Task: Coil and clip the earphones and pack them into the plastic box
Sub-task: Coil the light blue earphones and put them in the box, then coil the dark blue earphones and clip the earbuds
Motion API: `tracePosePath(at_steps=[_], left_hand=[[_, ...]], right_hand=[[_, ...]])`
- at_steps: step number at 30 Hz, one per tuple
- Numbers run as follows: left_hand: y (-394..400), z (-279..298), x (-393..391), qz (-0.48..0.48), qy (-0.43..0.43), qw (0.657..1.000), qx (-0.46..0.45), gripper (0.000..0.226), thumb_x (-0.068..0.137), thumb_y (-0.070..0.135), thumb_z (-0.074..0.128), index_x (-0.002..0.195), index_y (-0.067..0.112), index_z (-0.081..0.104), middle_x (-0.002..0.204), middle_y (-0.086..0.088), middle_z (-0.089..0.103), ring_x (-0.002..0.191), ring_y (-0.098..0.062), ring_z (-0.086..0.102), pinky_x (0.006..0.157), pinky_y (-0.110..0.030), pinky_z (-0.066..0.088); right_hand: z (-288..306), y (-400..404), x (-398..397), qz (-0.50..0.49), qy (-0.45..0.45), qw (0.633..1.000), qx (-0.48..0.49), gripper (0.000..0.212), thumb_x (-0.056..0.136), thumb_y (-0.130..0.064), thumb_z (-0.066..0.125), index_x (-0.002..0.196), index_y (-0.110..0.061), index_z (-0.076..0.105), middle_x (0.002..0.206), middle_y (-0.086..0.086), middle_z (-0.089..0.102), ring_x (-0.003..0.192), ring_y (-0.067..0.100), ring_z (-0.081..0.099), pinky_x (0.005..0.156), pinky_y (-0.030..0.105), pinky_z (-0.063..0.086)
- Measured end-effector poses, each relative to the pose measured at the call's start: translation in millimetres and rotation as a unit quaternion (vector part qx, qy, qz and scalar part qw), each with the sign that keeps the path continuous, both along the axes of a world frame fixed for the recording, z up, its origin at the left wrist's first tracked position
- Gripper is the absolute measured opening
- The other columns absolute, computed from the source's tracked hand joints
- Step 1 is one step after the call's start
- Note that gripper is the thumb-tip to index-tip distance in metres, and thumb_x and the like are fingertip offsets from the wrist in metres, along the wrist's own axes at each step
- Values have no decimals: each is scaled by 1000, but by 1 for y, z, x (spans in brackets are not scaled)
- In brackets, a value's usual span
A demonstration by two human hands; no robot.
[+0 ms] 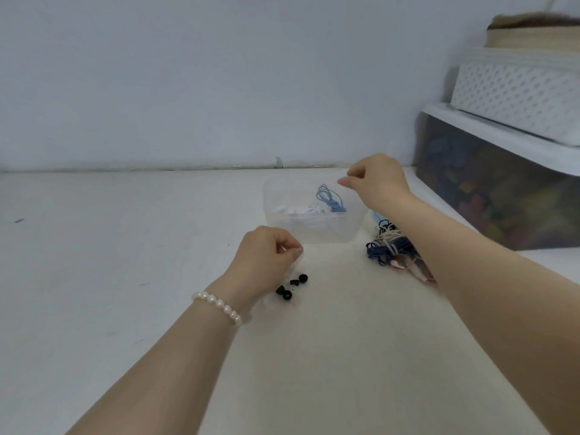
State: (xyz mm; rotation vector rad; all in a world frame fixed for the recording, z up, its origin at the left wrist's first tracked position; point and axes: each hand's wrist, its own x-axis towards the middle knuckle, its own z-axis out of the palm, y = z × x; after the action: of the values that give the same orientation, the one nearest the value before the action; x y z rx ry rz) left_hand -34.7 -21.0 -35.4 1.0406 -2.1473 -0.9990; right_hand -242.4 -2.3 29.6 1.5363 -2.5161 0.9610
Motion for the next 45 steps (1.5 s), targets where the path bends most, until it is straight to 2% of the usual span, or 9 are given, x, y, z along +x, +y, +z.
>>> tracePosePath(at_steps=[4,12,18,23,28,32,36,40,45], left_hand=[[0,1,1,-12,3,1000,3,13,81,19,66,70,26,69,65,5,60,46,5,49,46,-5,37],[6,1,-1,-43,-17,999,-10,6,78,19,70,73,23,71,66,0,64,43,2,51,51,-11,40],[8,2,0,-46,-20,999,1,7,78,18,69,73,22,71,61,4,62,41,3,50,47,-8,37],[6,2,2,-34,-1,999,25,7,78,18,69,73,21,72,66,-3,64,41,1,49,46,-8,39],[4,5,0,-22,49,998,41,9,78,16,71,71,23,71,73,-4,67,56,-8,52,50,-10,40],[7,11,0,-32,111,990,84,10,77,10,71,72,19,71,74,-1,68,67,-8,56,61,-7,41],[13,18,2,-68,173,969,161,6,79,11,68,82,14,72,86,-7,71,75,-10,62,74,-22,47],[23,23,-1,-138,211,933,256,15,83,14,62,96,13,69,97,-4,71,89,-16,67,82,-30,53],[38,22,-5,-241,194,876,370,47,77,19,58,123,11,54,110,-9,66,104,-29,64,91,-42,49]], right_hand=[[15,29,-11,-1,-8,999,-40,14,83,-15,65,92,-7,72,95,9,70,89,18,61,78,20,40],[8,99,-38,46,-51,991,119,18,65,-19,82,82,-16,75,66,-6,62,62,9,53,66,24,41],[-25,98,-24,68,132,971,186,41,66,-30,80,105,-27,69,97,4,45,98,22,41,82,33,39],[-26,93,-23,73,143,970,183,27,76,-30,72,100,-17,72,100,12,51,99,29,43,82,37,40],[8,100,-21,56,23,997,47,21,82,-26,66,95,-11,70,90,6,58,86,22,53,76,30,39],[28,109,-4,98,-177,978,-58,8,82,-21,65,86,-14,66,80,2,66,69,8,58,65,8,44],[29,110,16,167,-340,919,-113,8,89,-16,55,83,-13,59,74,5,67,62,16,65,64,27,52],[16,104,43,189,-456,862,-115,4,91,-11,51,87,-11,49,75,9,65,52,20,65,48,24,51],[-2,96,66,216,-636,720,-176,8,91,-1,45,97,-6,46,81,14,60,67,25,70,59,28,56]])
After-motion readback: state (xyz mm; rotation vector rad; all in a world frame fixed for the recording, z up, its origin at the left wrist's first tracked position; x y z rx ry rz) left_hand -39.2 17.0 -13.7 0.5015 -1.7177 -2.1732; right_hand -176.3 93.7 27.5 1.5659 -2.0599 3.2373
